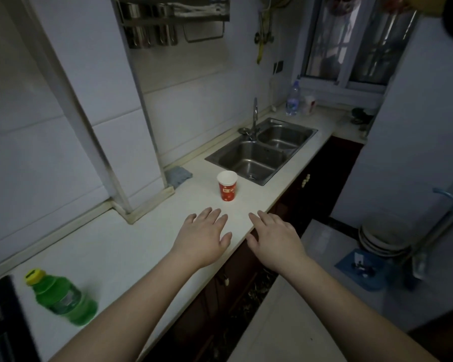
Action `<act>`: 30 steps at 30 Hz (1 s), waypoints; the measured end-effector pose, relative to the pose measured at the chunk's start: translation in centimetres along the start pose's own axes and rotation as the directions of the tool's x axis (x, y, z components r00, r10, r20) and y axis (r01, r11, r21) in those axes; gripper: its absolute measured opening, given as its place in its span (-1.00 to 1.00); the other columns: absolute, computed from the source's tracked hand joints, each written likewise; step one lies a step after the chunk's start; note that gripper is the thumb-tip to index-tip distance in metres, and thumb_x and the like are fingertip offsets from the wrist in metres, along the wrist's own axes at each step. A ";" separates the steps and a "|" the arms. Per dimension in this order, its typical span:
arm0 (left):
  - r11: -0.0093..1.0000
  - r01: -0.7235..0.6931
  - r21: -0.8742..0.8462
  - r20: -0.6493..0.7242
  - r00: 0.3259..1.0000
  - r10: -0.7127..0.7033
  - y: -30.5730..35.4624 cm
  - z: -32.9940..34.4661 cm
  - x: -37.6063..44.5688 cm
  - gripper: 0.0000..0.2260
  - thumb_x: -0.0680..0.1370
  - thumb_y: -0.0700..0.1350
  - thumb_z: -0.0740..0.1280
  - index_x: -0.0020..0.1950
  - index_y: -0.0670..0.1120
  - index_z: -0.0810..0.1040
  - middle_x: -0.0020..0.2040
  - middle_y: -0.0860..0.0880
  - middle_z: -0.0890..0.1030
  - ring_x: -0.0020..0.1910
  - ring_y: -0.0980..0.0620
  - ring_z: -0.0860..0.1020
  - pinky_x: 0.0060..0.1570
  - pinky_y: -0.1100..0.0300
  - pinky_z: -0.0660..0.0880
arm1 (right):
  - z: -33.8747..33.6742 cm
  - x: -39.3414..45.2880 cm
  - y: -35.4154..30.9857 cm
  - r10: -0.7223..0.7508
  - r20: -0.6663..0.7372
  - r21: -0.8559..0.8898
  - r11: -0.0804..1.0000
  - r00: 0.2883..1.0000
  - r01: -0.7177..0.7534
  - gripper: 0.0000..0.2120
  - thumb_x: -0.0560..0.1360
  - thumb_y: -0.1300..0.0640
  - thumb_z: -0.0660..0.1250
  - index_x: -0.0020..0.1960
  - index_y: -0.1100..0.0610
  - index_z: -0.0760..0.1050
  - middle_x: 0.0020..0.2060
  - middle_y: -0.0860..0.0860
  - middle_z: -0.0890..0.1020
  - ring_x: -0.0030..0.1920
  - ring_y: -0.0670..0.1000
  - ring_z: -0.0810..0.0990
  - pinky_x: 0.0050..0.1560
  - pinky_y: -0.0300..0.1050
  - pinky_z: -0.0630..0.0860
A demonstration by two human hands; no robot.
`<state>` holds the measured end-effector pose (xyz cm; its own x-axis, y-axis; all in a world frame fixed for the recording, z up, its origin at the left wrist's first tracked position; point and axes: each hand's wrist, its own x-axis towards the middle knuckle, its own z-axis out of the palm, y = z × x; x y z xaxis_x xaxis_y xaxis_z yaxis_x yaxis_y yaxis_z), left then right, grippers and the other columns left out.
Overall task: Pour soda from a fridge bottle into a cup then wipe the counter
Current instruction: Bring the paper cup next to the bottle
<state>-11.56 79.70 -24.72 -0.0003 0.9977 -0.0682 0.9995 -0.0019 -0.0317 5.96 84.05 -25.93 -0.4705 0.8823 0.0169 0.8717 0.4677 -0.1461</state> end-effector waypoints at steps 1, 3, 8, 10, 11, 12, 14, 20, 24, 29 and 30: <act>1.000 0.000 -0.005 -0.006 1.000 0.000 -0.4 0.2 1.1 -0.48 0.65 0.18 -0.05 0.59 0.03 0.09 0.60 0.02 0.09 0.57 0.01 0.01 0.49 -0.02 0.01 | 0.3 1.1 0.4 0.007 0.003 -0.001 1.000 1.000 -0.007 -0.45 0.61 -0.16 0.00 0.55 -0.01 0.04 0.53 0.01 0.16 0.50 0.05 0.12 0.43 0.03 0.14; 1.000 0.008 -0.012 -0.027 1.000 -0.009 -1.3 0.4 3.4 -0.48 0.66 0.18 -0.05 0.58 0.03 0.12 0.59 0.01 0.11 0.57 0.01 0.03 0.49 -0.02 0.03 | 0.8 3.4 0.9 0.020 0.020 -0.003 1.000 1.000 -0.020 -0.45 0.61 -0.15 0.00 0.55 -0.01 0.04 0.53 0.01 0.15 0.50 0.06 0.12 0.43 0.05 0.14; 0.999 0.025 -0.045 -0.054 0.998 -0.028 -2.9 0.4 9.4 -0.49 0.65 0.19 -0.05 0.58 0.04 0.14 0.59 0.01 0.15 0.57 -0.02 0.07 0.50 -0.05 0.05 | 1.7 8.9 1.6 0.023 0.041 -0.010 1.000 0.999 -0.023 -0.44 0.61 -0.14 0.01 0.55 0.01 0.04 0.53 0.03 0.14 0.52 0.08 0.09 0.45 0.07 0.10; 0.999 0.010 -0.038 -0.065 0.998 -0.013 -3.6 0.7 11.7 -0.49 0.65 0.19 -0.04 0.57 0.05 0.13 0.58 0.01 0.17 0.56 -0.02 0.09 0.50 -0.06 0.05 | 1.9 10.9 1.7 0.018 0.027 -0.020 1.000 0.999 -0.018 -0.44 0.61 -0.13 0.02 0.55 0.02 0.05 0.54 0.04 0.12 0.53 0.09 0.05 0.47 0.05 0.05; 0.999 0.006 -0.034 -0.065 0.998 -0.008 -3.9 0.9 12.7 -0.49 0.65 0.19 -0.03 0.57 0.05 0.14 0.58 0.01 0.17 0.56 -0.02 0.09 0.50 -0.06 0.05 | 2.0 11.9 1.8 0.015 0.010 -0.023 1.000 1.000 -0.015 -0.44 0.61 -0.12 0.03 0.55 0.03 0.06 0.54 0.05 0.12 0.53 0.09 0.05 0.48 0.04 0.04; 0.999 0.003 -0.036 -0.069 0.998 -0.006 -4.2 1.0 13.8 -0.49 0.64 0.19 -0.03 0.57 0.05 0.14 0.58 0.01 0.17 0.56 -0.02 0.10 0.50 -0.06 0.05 | 2.2 12.8 2.0 0.015 -0.007 -0.019 1.000 1.000 -0.015 -0.44 0.61 -0.12 0.05 0.55 0.03 0.07 0.54 0.06 0.13 0.53 0.10 0.05 0.48 0.03 0.03; 0.998 0.012 -0.056 -0.073 0.997 -0.016 -4.7 1.4 15.6 -0.50 0.65 0.19 -0.02 0.56 0.05 0.16 0.58 0.01 0.18 0.56 -0.03 0.10 0.50 -0.06 0.05 | 2.5 14.7 2.3 0.027 -0.021 0.000 1.000 0.999 -0.028 -0.45 0.60 -0.11 0.06 0.54 0.03 0.09 0.53 0.05 0.14 0.53 0.09 0.05 0.48 0.03 0.03; 0.995 0.035 -0.095 -0.070 0.997 -0.042 -6.3 3.3 19.8 -0.49 0.64 0.19 -0.01 0.56 0.04 0.17 0.57 0.00 0.21 0.55 -0.03 0.15 0.49 -0.05 0.09 | 4.0 20.3 3.4 -0.004 -0.013 0.029 1.000 1.000 0.004 -0.44 0.60 -0.14 0.06 0.54 0.02 0.07 0.53 0.04 0.14 0.53 0.09 0.07 0.49 0.06 0.06; 0.986 0.038 -0.162 -0.113 0.992 -0.056 -6.5 4.9 22.0 -0.52 0.64 0.15 0.04 0.55 0.03 0.20 0.54 0.00 0.28 0.48 0.00 0.27 0.42 0.05 0.22 | 5.9 24.6 4.7 -0.082 -0.020 0.045 0.996 0.996 0.082 -0.42 0.58 -0.15 0.13 0.52 0.05 0.14 0.50 0.08 0.24 0.51 0.11 0.17 0.47 0.05 0.10; 0.972 0.108 -0.207 -0.099 0.986 -0.131 -7.4 7.7 25.7 -0.55 0.58 0.12 0.08 0.36 -0.05 0.49 0.30 -0.06 0.56 0.24 -0.04 0.55 0.15 0.06 0.49 | 8.8 31.2 6.5 -0.223 -0.019 0.048 0.973 0.975 0.224 -0.43 0.55 -0.17 0.15 0.47 0.08 0.25 0.45 0.13 0.34 0.46 0.16 0.28 0.41 0.07 0.20; 0.969 0.126 -0.212 -0.117 0.981 -0.153 -7.5 8.4 26.3 -0.56 0.55 0.11 0.10 0.27 -0.06 0.57 0.17 -0.05 0.63 0.12 -0.03 0.62 0.01 0.09 0.55 | 9.1 32.4 6.8 -0.253 -0.028 0.062 0.965 0.967 0.254 -0.43 0.55 -0.18 0.11 0.46 0.10 0.28 0.43 0.15 0.37 0.43 0.18 0.32 0.38 0.08 0.25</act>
<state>-19.36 105.39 -34.62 -0.1495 0.9872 0.0548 0.9754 0.1382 0.1717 -4.60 115.37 -35.37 -0.6717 0.7364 0.0808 0.7133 0.6723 -0.1981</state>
